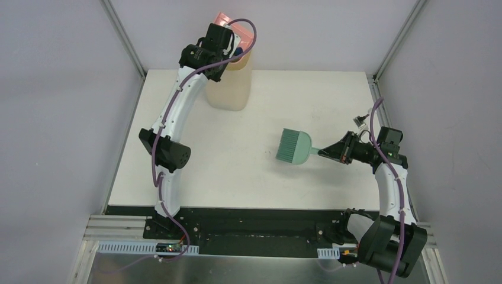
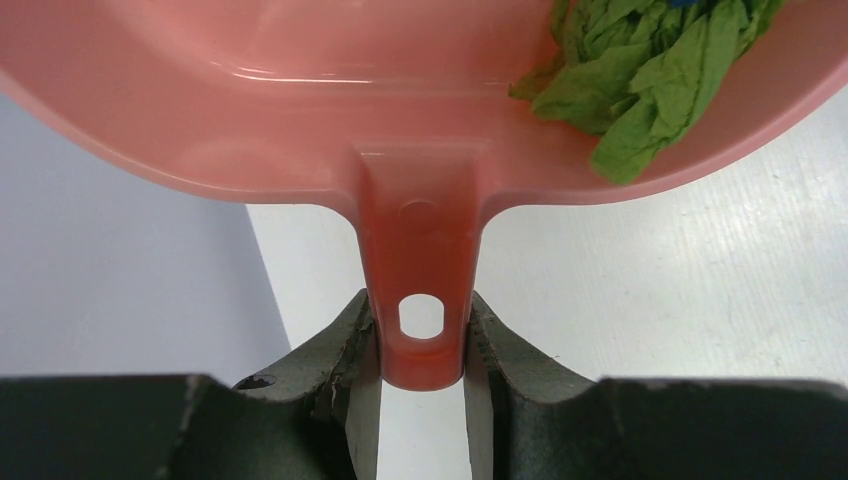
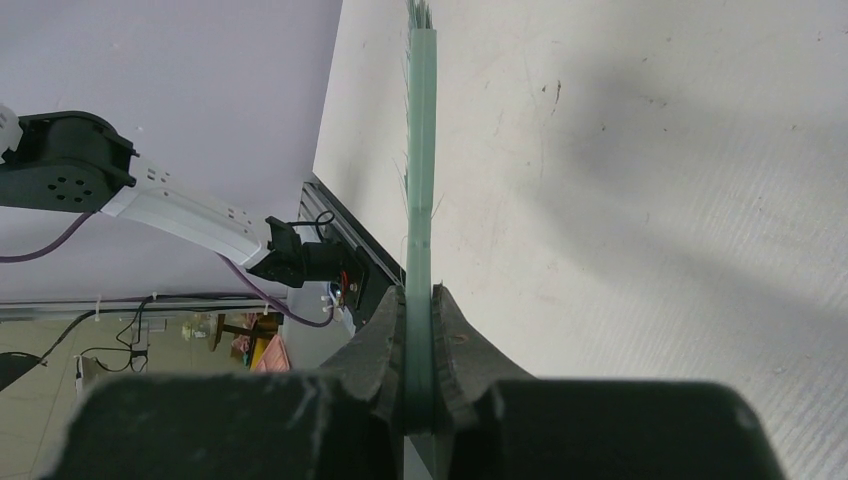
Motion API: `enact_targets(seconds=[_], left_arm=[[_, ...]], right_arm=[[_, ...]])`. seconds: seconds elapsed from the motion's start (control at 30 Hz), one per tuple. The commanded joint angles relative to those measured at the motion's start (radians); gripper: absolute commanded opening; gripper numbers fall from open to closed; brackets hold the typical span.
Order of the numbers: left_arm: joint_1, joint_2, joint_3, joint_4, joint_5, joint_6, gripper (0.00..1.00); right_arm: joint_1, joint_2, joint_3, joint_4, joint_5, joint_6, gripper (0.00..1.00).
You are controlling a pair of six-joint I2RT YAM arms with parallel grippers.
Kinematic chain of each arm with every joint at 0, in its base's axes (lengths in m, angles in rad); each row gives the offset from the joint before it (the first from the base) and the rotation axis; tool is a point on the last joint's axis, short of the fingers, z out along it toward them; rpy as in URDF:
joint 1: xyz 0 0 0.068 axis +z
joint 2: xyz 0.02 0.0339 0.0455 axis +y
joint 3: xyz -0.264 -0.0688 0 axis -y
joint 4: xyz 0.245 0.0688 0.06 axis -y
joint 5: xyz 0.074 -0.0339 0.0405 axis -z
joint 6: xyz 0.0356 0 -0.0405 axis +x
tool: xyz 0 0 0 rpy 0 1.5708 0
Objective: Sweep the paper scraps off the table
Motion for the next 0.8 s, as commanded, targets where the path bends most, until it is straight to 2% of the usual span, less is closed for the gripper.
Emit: enact_targets(seconds=[0.0, 0.4, 0.57, 0.77], left_arm=[[0.040, -0.009, 0.024, 0.075, -0.074, 0.048, 0.00], [0.122, -0.045, -0.102, 0.234, -0.240, 0.152, 0.00], [0.125, -0.072, -0.173, 0.398, -0.314, 0.268, 0.00], [0.123, -0.096, -0.281, 0.600, -0.390, 0.491, 0.00]], right_arm=[[-0.006, -0.005, 0.052, -0.004, -0.045, -0.042, 0.00], [-0.005, 0.070, 0.050, -0.001, -0.066, -0.039, 0.00], [-0.004, 0.057, 0.039, 0.017, -0.089, -0.029, 0.00], [-0.004, 0.051, 0.036, 0.025, -0.086, -0.026, 0.00]])
